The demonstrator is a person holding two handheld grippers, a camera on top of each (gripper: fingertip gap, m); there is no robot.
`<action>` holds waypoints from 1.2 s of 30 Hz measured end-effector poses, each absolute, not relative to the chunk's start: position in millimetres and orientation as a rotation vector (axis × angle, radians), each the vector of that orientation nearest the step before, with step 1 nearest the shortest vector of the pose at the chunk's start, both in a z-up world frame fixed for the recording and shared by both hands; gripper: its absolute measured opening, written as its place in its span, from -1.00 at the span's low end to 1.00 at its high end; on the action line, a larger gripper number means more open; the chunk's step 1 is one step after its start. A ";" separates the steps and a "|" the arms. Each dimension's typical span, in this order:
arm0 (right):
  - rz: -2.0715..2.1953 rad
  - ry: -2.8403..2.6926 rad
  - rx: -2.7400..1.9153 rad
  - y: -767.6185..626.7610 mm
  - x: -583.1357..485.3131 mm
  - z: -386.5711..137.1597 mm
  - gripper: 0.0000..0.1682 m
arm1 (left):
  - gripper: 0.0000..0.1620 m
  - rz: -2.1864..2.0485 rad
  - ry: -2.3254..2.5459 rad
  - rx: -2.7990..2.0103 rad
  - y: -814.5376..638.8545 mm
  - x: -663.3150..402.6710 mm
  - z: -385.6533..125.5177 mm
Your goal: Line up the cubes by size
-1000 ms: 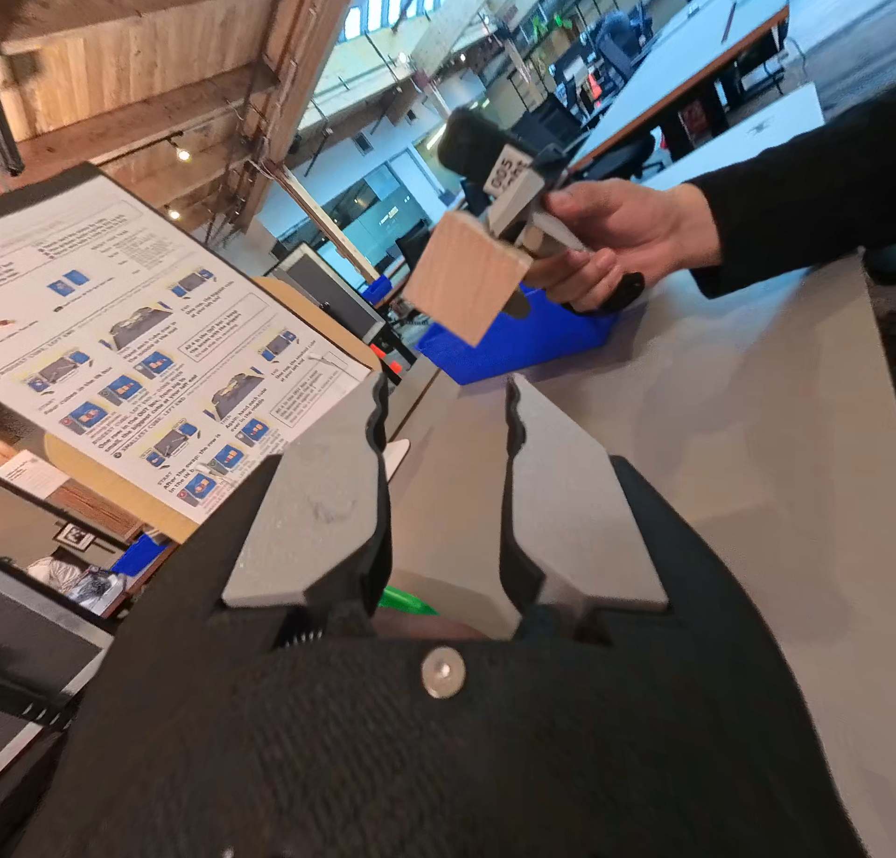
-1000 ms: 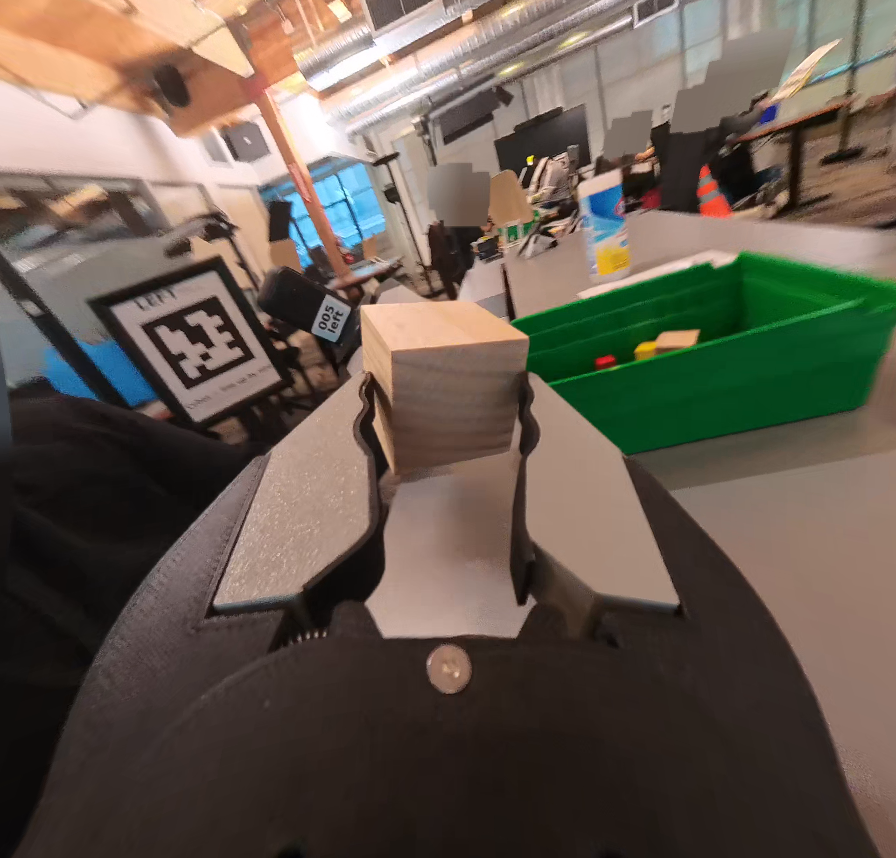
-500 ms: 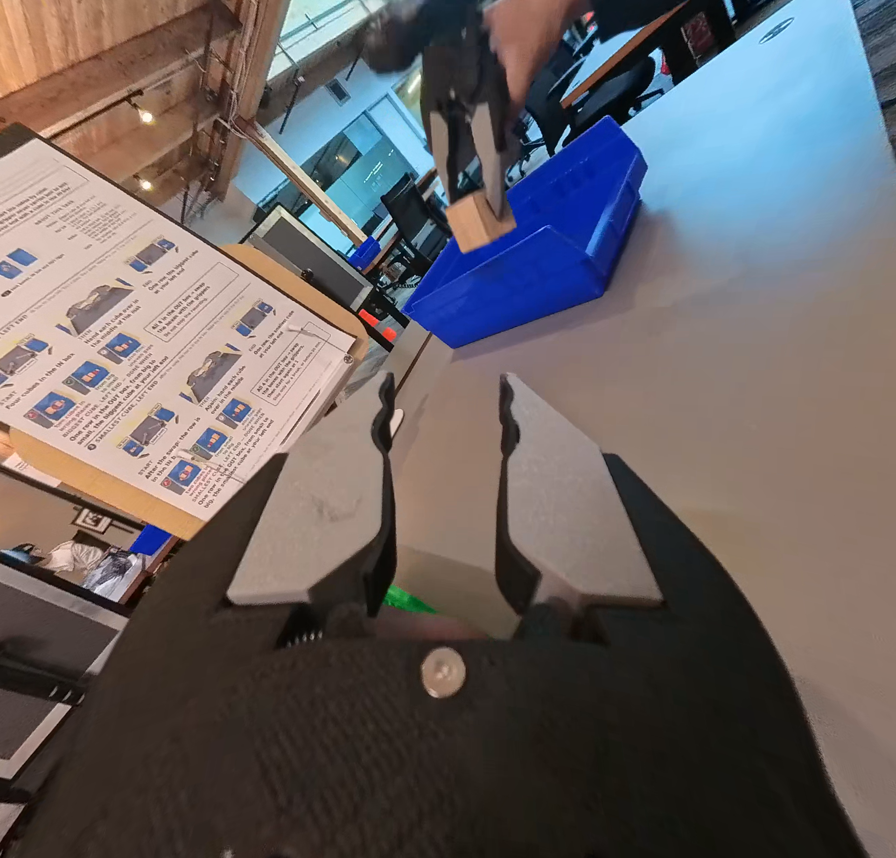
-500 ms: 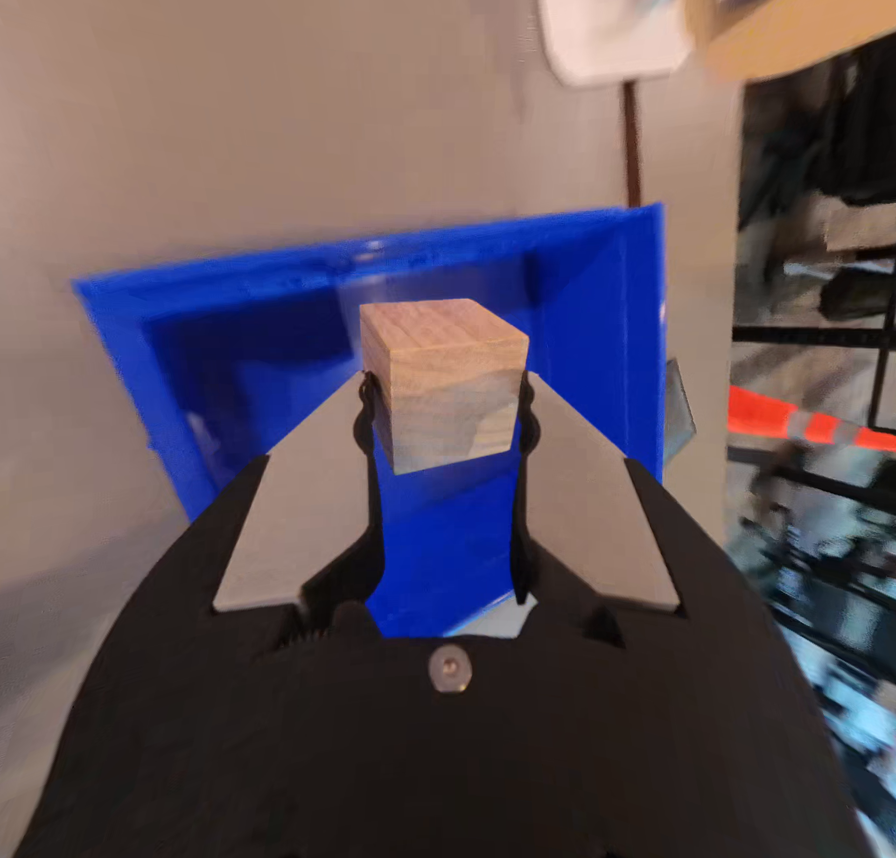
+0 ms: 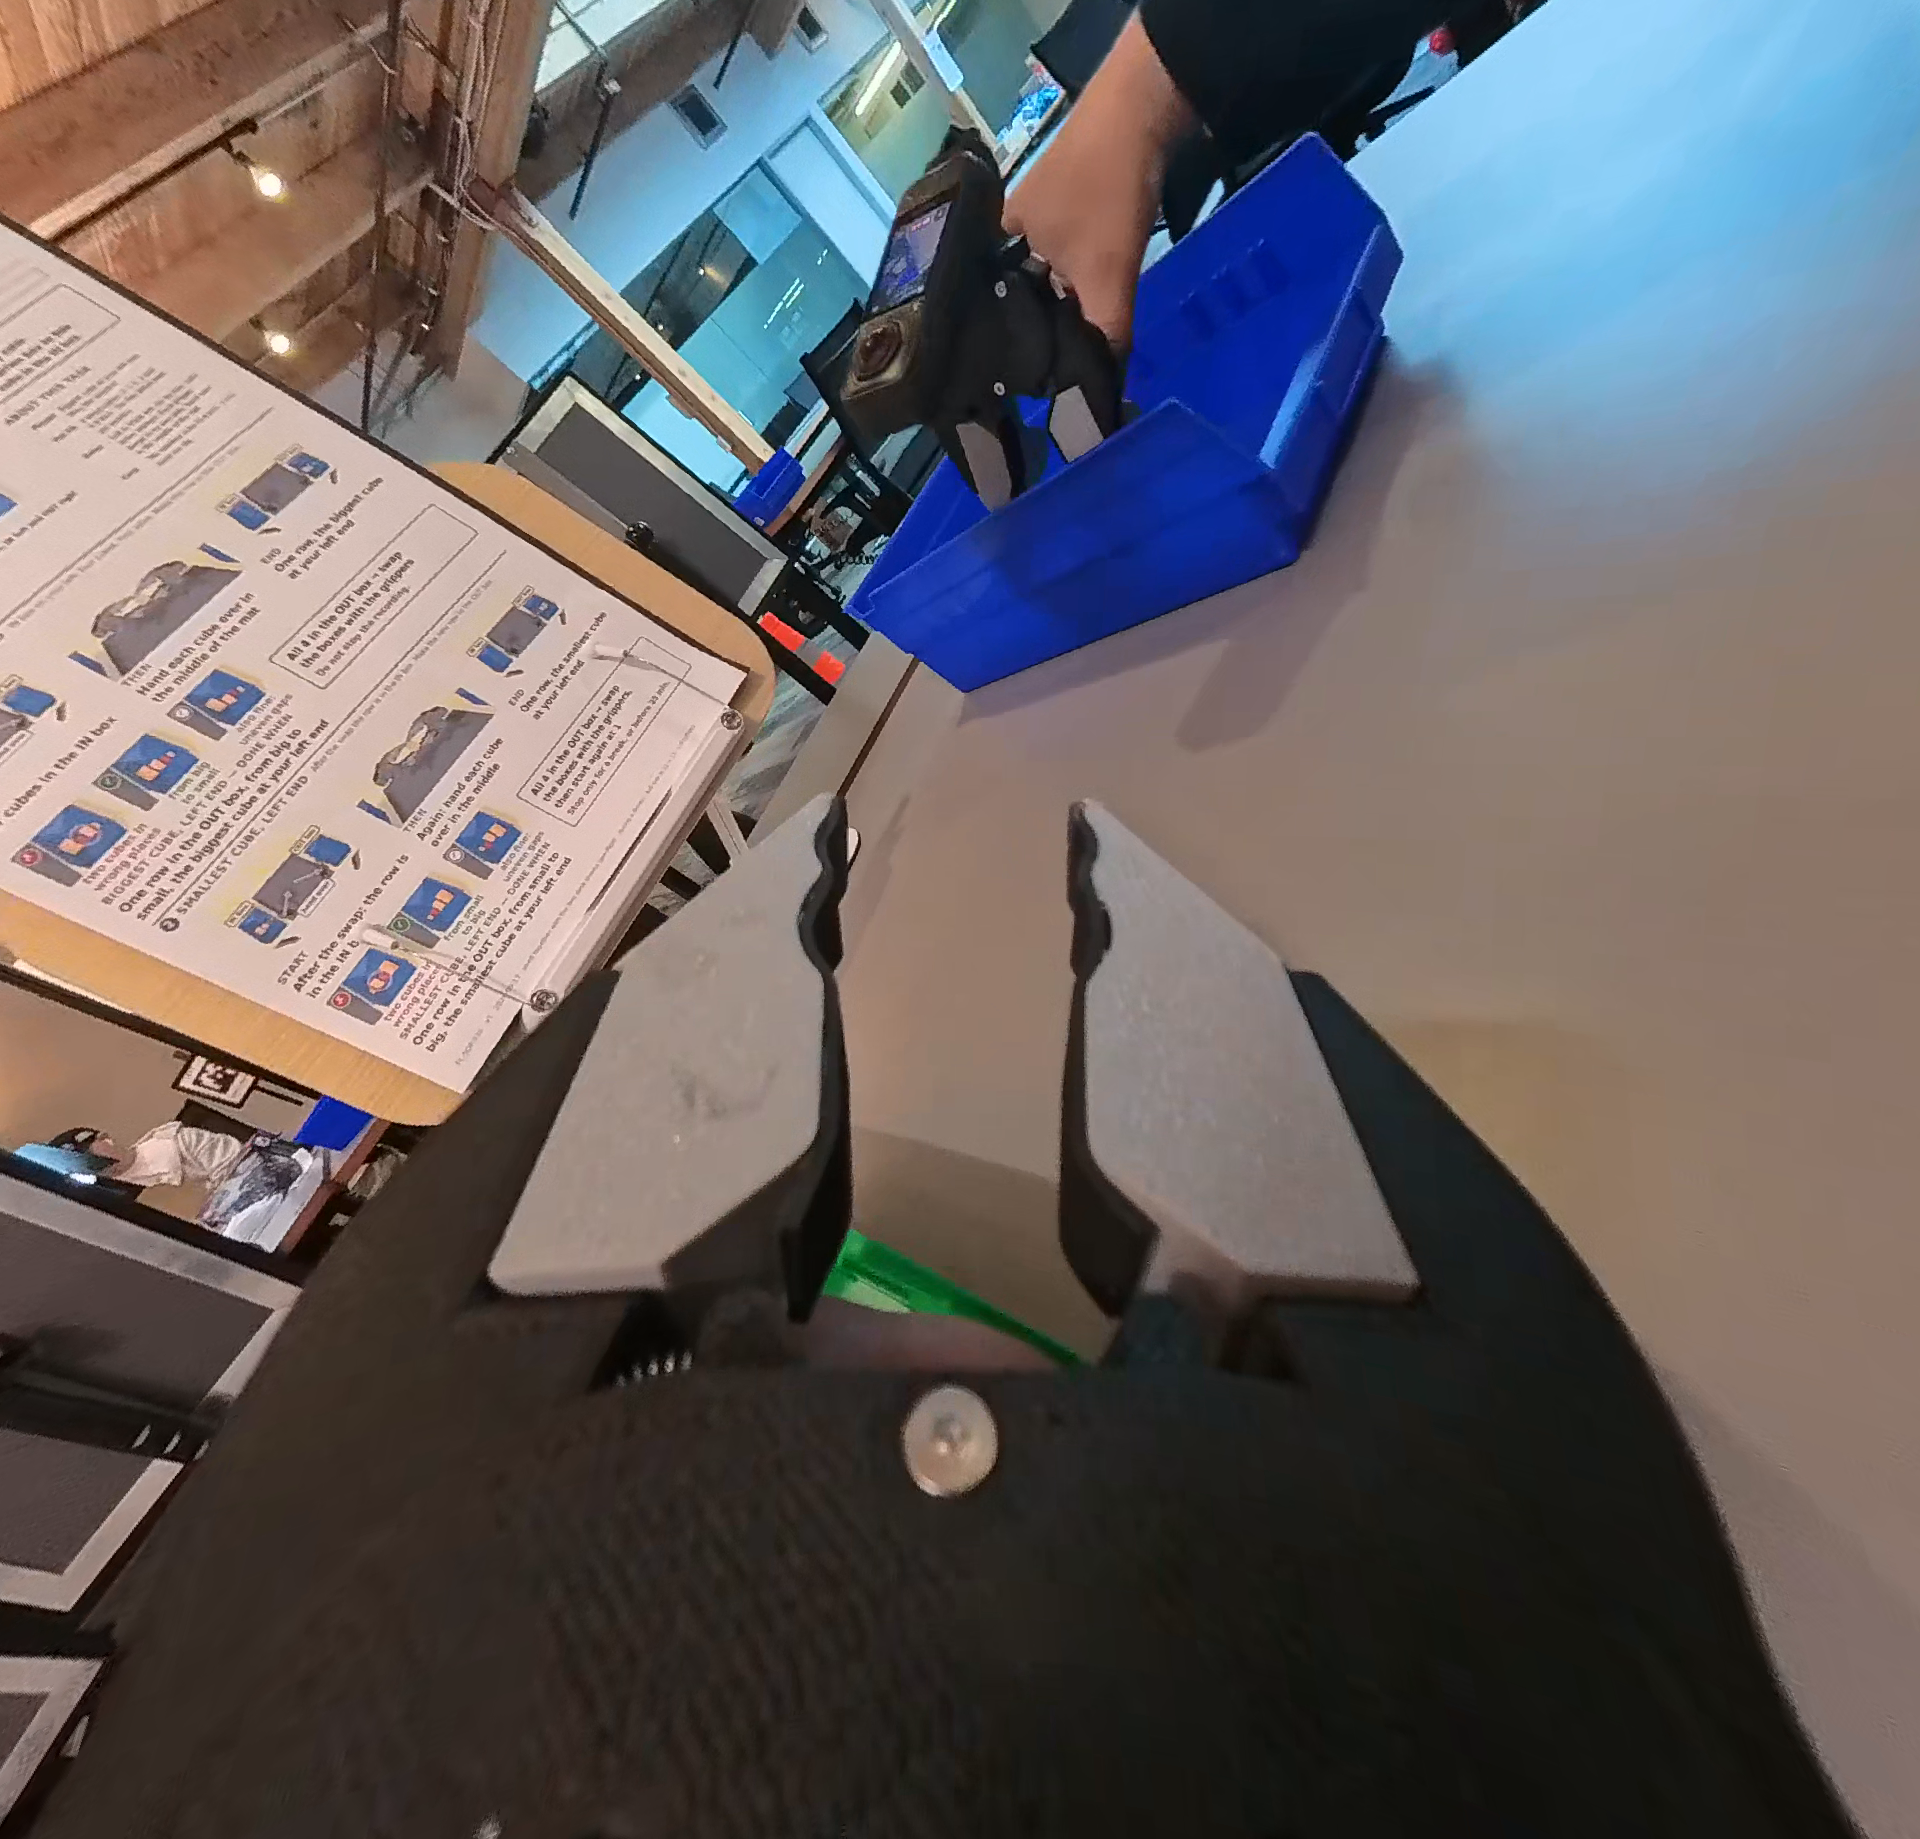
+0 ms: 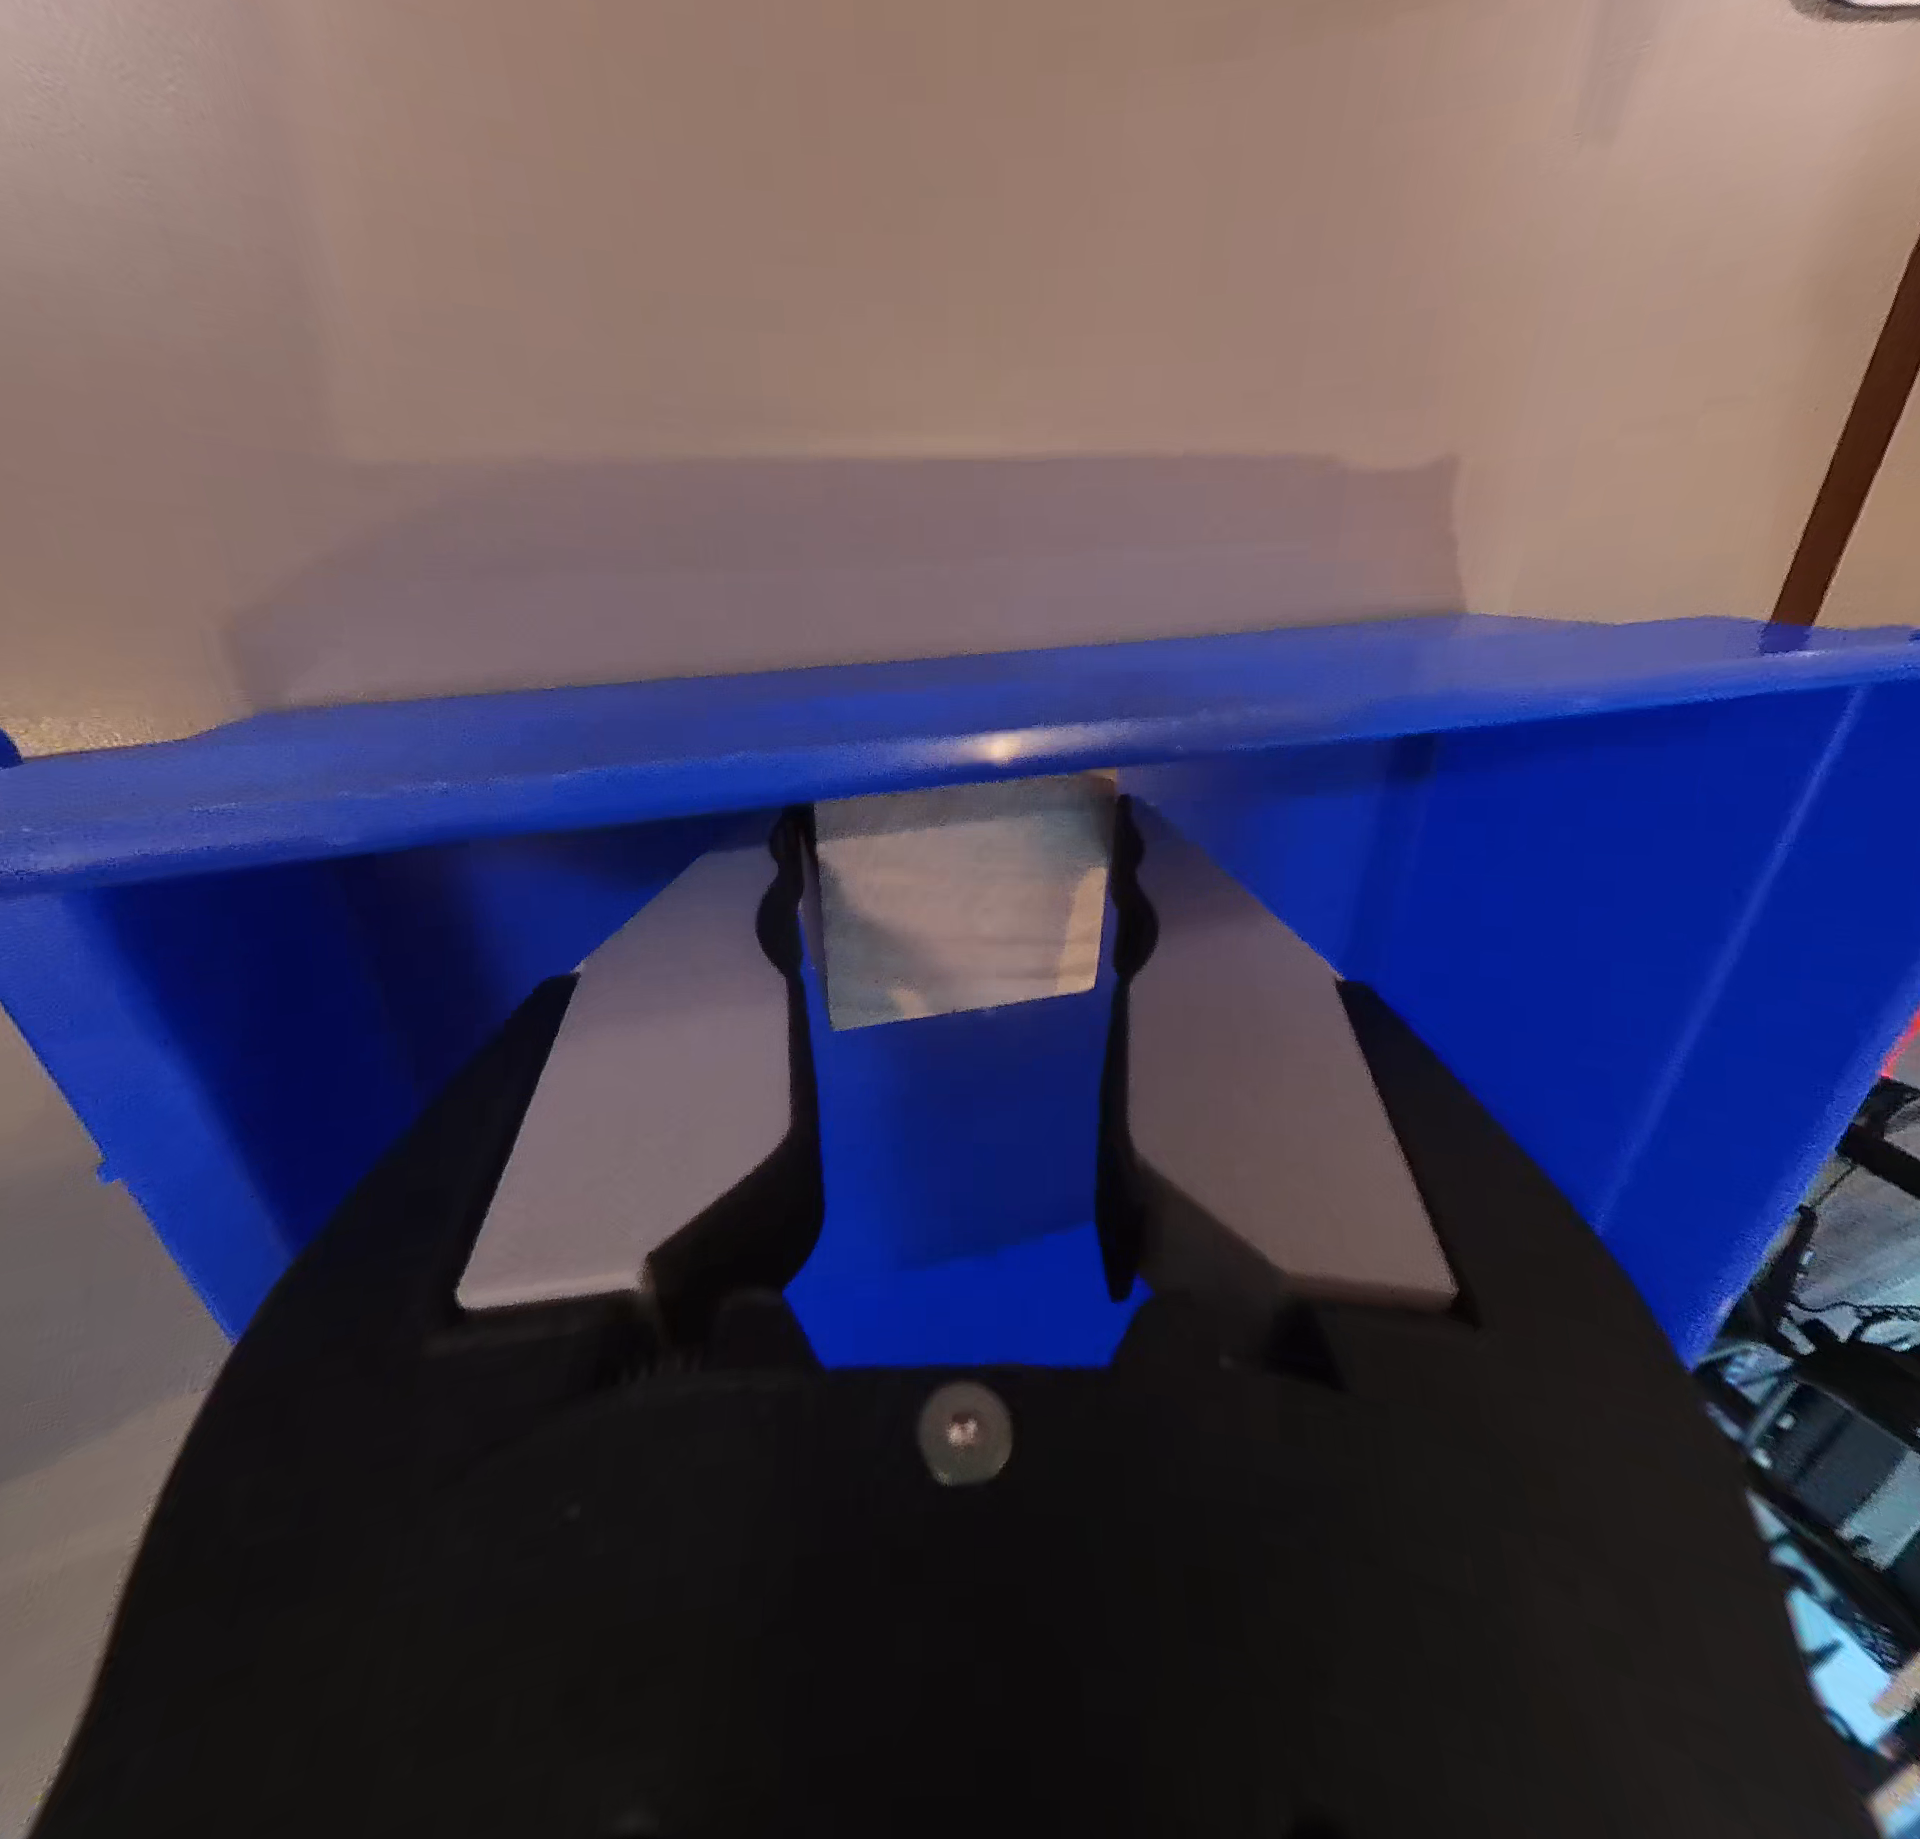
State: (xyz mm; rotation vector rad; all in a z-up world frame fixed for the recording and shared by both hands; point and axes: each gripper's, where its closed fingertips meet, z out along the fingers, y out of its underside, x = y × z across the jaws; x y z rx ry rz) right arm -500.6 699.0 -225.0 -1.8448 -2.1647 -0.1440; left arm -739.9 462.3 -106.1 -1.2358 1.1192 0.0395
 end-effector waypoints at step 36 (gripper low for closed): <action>1.289 -1.590 -1.468 481.3 -695.0 -146.3 -0.36 | -0.27 0.294 0.577 -2.793 617.9 -1004.1 -225.7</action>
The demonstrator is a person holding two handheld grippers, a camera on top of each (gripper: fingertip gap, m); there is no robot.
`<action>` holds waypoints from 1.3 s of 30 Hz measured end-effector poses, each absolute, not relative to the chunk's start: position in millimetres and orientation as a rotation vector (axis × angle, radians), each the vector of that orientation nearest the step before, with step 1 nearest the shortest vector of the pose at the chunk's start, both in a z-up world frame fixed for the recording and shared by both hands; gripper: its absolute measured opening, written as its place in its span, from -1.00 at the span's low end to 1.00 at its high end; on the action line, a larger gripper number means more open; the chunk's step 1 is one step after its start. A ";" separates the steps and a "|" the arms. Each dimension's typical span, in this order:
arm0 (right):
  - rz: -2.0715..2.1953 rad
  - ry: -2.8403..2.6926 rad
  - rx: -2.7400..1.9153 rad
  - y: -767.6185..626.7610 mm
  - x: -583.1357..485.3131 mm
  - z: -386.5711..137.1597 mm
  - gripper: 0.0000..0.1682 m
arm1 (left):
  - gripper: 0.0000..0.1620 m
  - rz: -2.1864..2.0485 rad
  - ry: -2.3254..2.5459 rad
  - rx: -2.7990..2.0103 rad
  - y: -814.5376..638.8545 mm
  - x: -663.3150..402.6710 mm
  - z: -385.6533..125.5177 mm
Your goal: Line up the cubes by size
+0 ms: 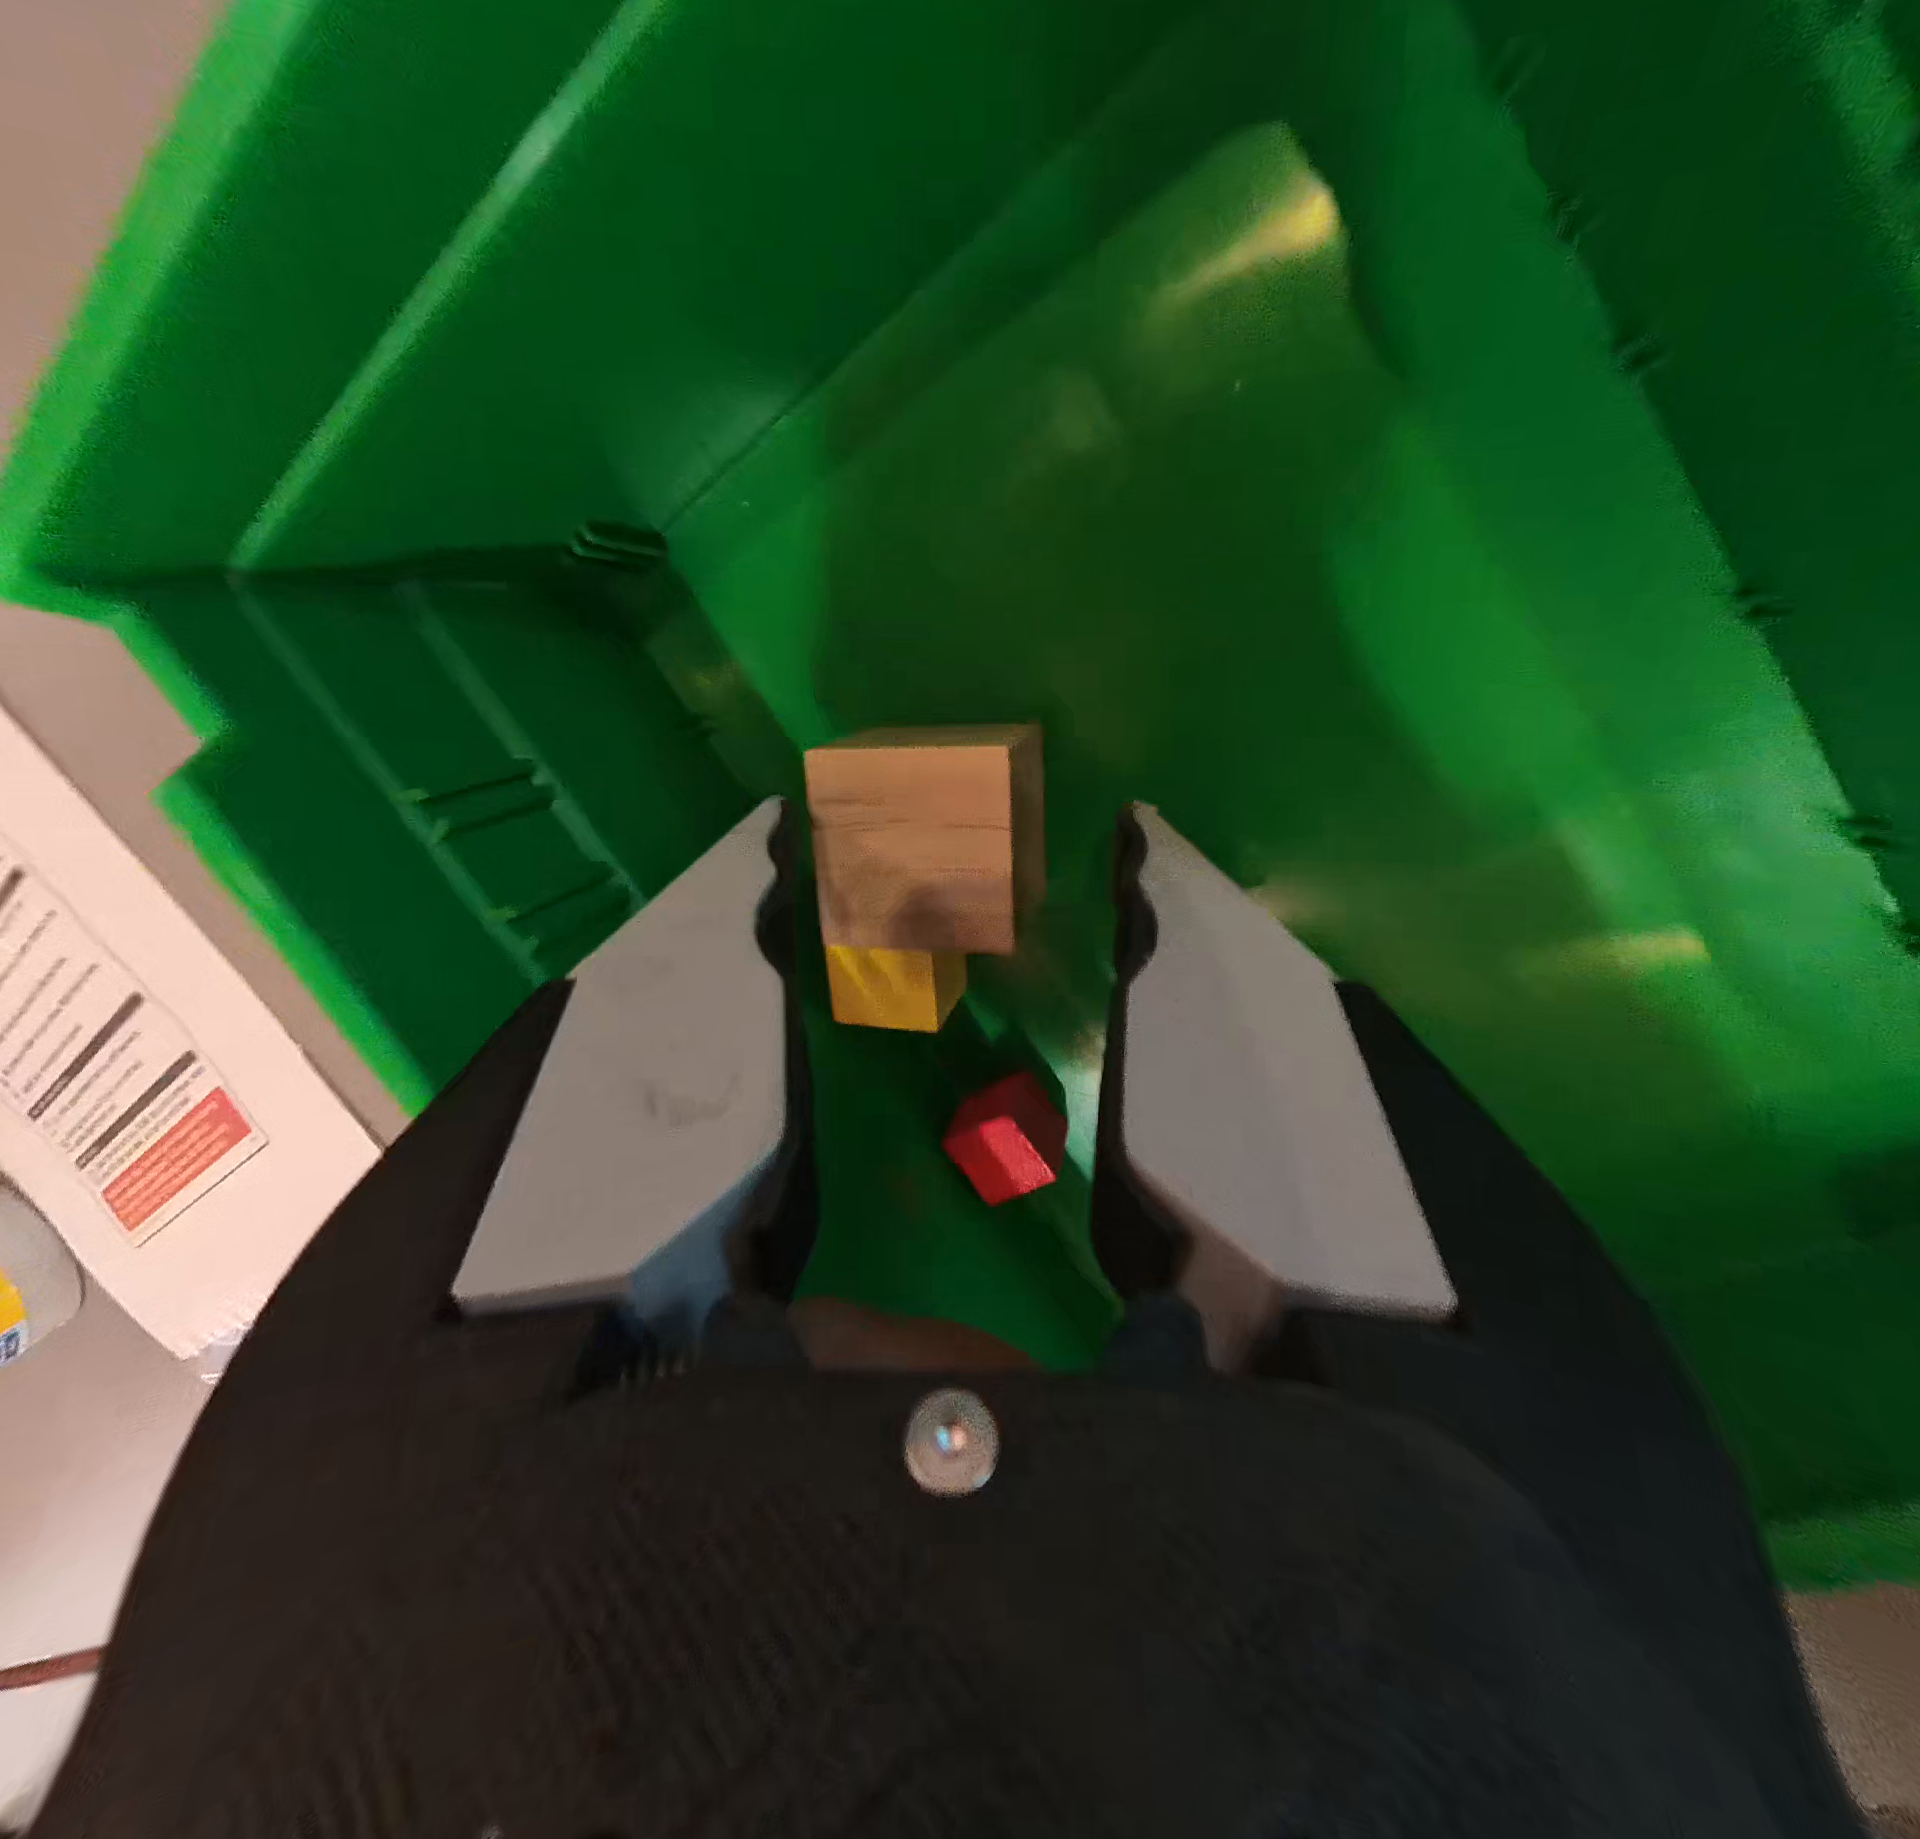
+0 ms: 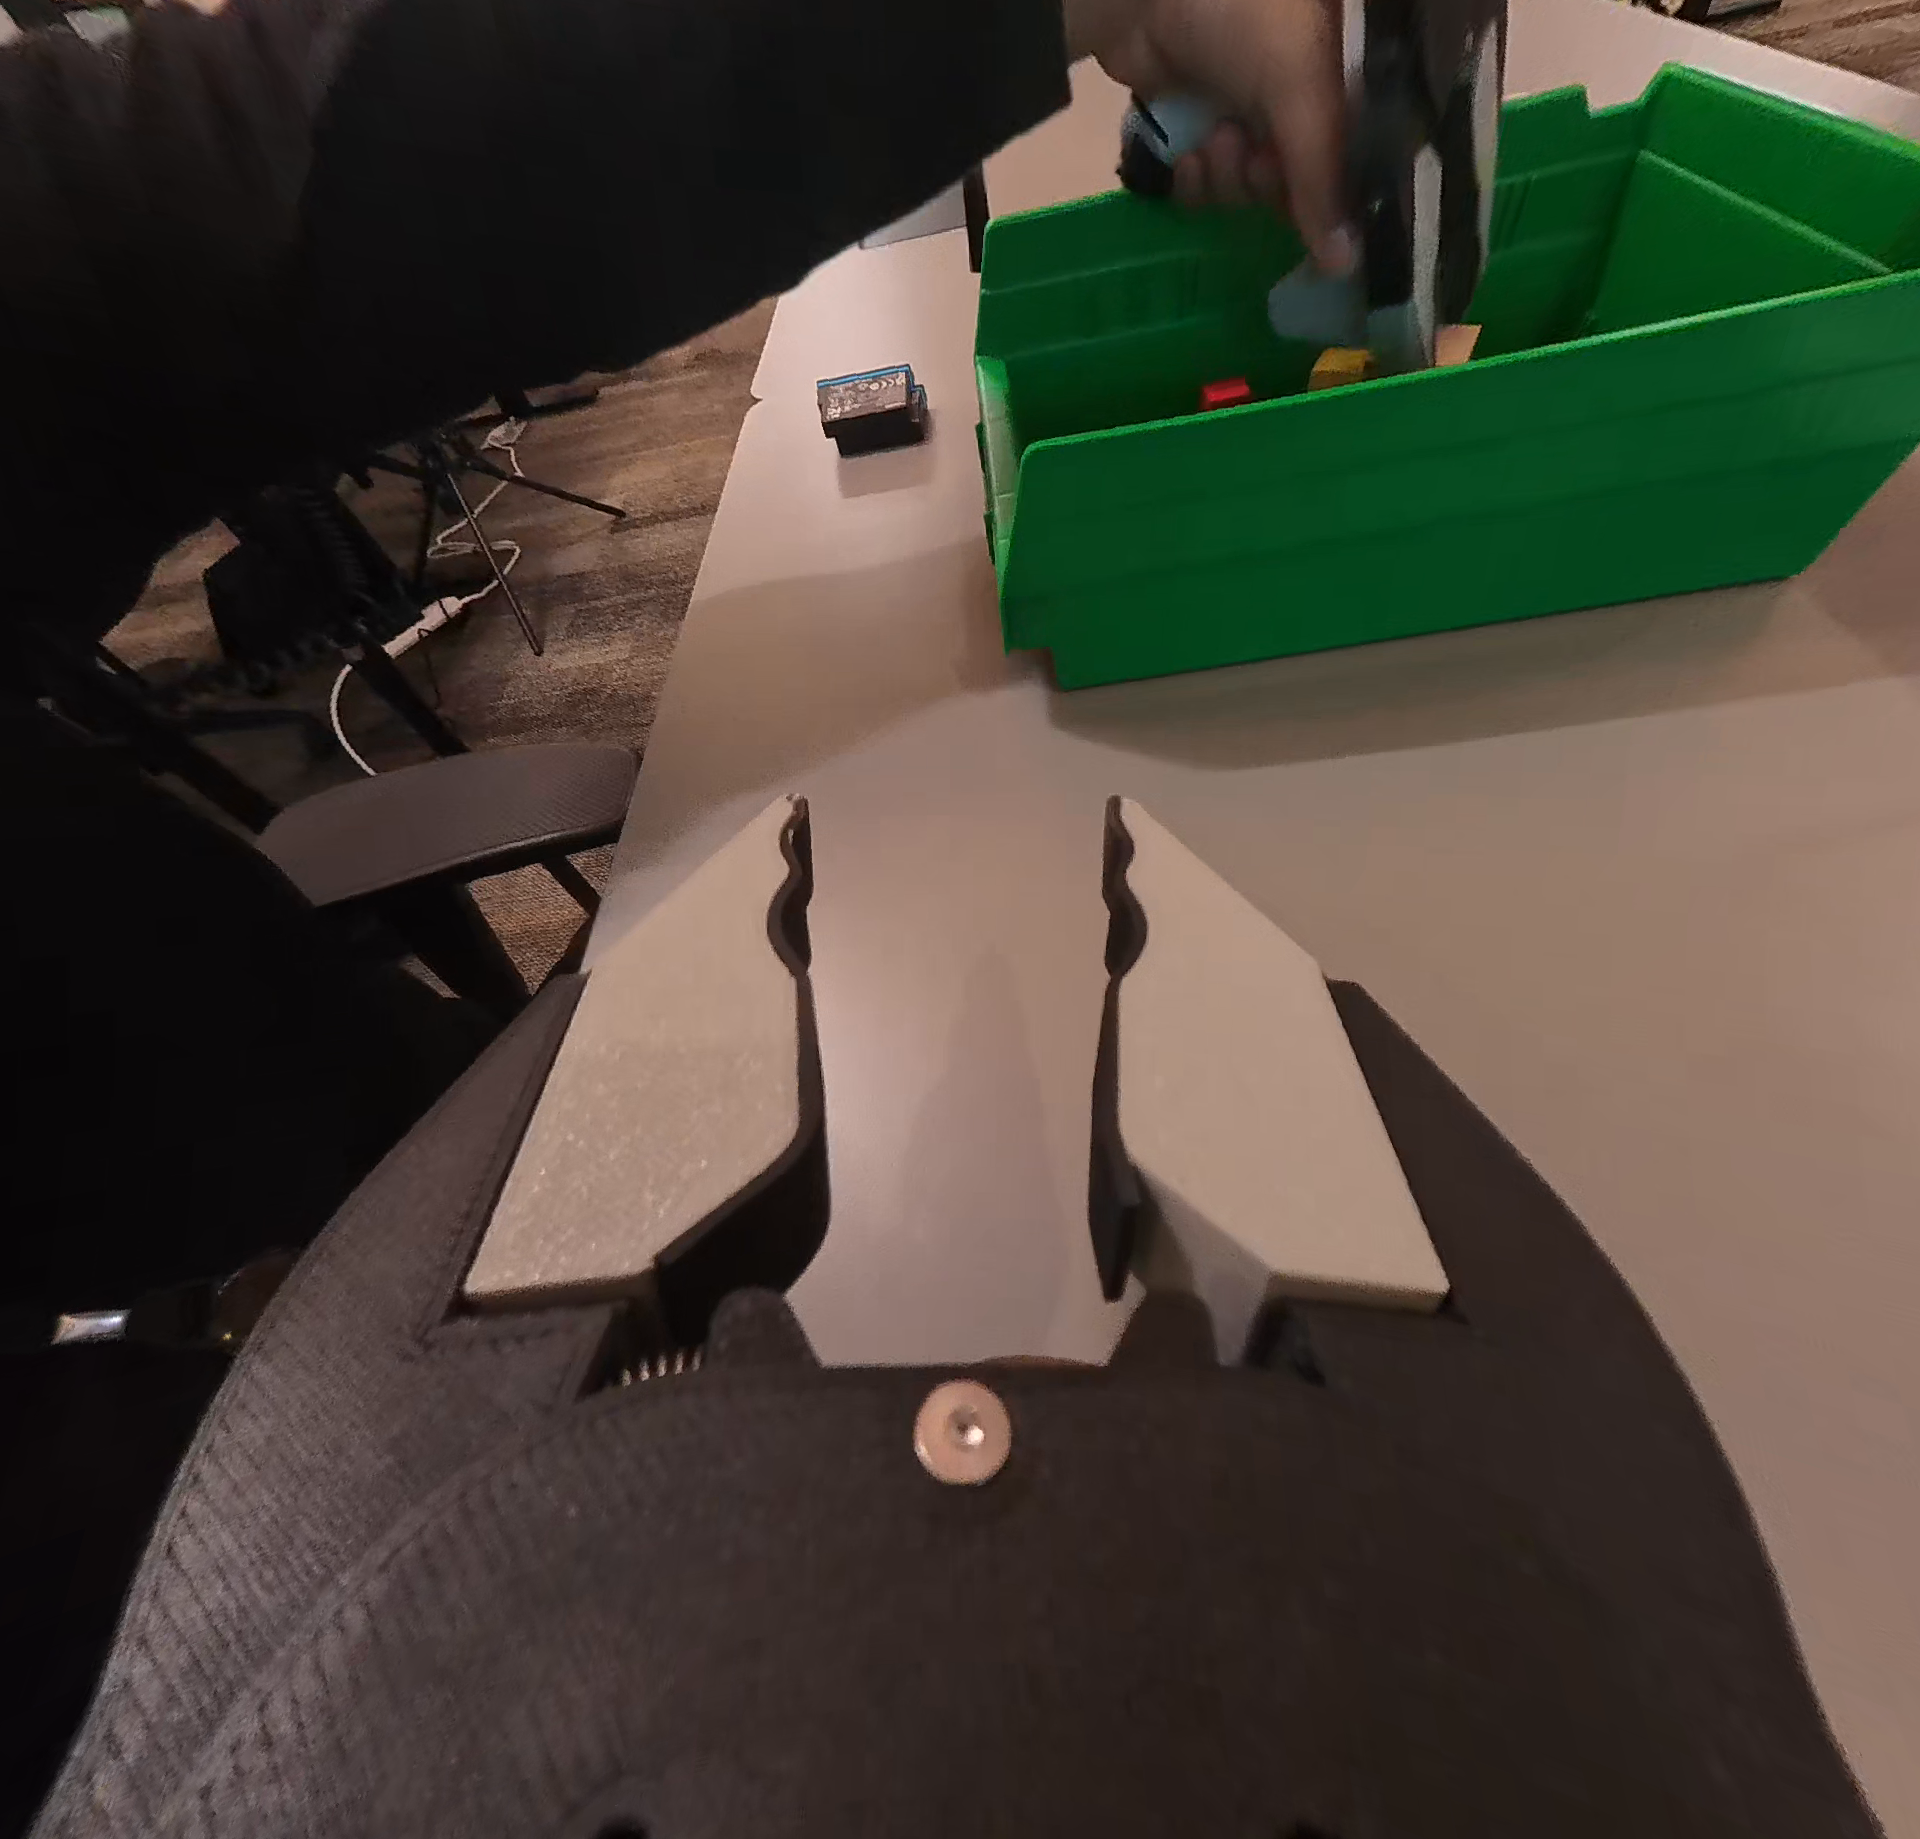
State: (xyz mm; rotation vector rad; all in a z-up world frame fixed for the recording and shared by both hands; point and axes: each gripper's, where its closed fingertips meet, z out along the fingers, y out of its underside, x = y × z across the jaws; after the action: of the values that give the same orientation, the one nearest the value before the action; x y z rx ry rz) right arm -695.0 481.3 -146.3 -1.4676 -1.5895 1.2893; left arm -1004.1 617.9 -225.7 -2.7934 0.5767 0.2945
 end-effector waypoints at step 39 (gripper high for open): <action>1.563 -1.262 -1.289 508.9 -626.1 -42.4 -0.48 | -0.88 -0.139 0.968 -1.131 468.8 -697.6 -57.5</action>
State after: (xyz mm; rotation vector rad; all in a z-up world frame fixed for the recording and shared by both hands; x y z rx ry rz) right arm -626.1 508.9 -42.4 -1.2887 -1.2623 1.5629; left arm -697.6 468.8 -57.5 -1.1306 0.9677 -0.1394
